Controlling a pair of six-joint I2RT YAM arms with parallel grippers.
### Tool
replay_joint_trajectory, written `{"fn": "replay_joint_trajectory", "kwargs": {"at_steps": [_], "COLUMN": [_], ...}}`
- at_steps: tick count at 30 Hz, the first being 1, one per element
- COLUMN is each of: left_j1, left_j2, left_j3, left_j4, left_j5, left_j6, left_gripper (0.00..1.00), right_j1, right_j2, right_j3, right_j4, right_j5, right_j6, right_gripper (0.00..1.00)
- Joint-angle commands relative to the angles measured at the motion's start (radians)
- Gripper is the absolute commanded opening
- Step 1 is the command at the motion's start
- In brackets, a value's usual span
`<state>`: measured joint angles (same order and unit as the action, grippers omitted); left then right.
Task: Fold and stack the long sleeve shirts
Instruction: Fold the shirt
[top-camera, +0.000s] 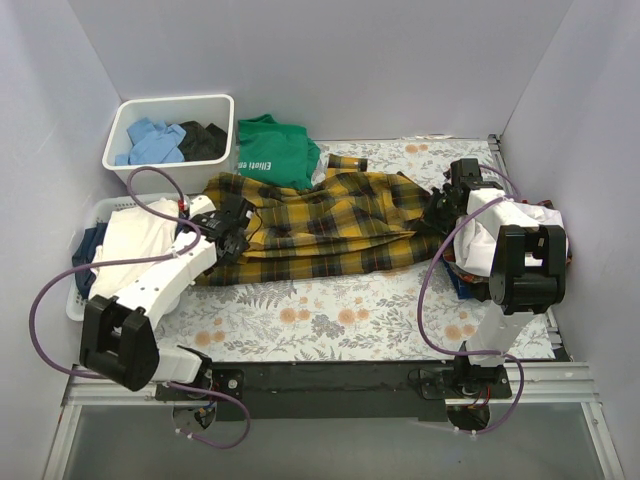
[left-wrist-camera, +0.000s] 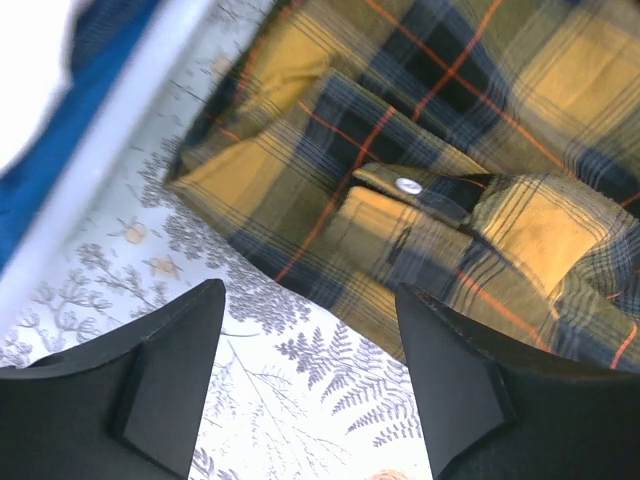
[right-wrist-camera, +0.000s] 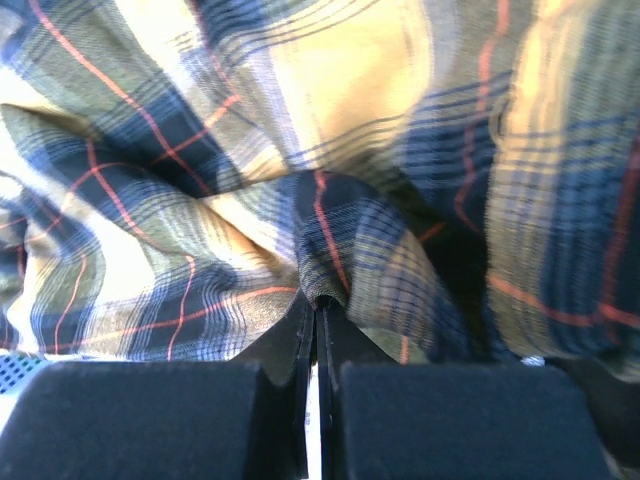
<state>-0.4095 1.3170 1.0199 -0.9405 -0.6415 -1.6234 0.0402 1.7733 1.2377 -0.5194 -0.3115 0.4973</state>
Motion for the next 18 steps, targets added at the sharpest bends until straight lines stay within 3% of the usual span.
{"fn": "replay_joint_trajectory", "kwargs": {"at_steps": [1,3,4,7,10,18], "left_j1": [0.003,0.005,0.006,0.014,0.023,0.084], "left_j2": [0.051,0.076,0.088,0.123,0.143,0.183], "left_j3": [0.054,0.075,0.084,0.123,0.153,0.157], "left_j4": [0.052,0.090,0.097,0.127,0.144,0.161], "left_j5": [0.094,0.123,0.128,0.147,0.152,0.187], "left_j6": [0.010,0.026,0.026,0.043,0.068,0.106], "left_gripper": [0.69,0.69,0.69,0.69,0.70,0.72], "right_j1": [-0.010,-0.010,-0.008,-0.010,-0.010,0.001], "right_j2": [-0.045,-0.052,-0.067,-0.116,-0.175,-0.284], "right_j3": [-0.001,-0.007,-0.014,-0.027,-0.032,-0.023], "right_j4": [-0.045,-0.047,-0.045,-0.028,-0.033,-0.035], "right_j5": [0.057,0.046,0.035,0.022,0.034,0.055], "right_j6": [-0.040,-0.058,-0.084,-0.118,-0.132,-0.144], "right_gripper": [0.01,0.17,0.34,0.55,0.62,0.61]}}
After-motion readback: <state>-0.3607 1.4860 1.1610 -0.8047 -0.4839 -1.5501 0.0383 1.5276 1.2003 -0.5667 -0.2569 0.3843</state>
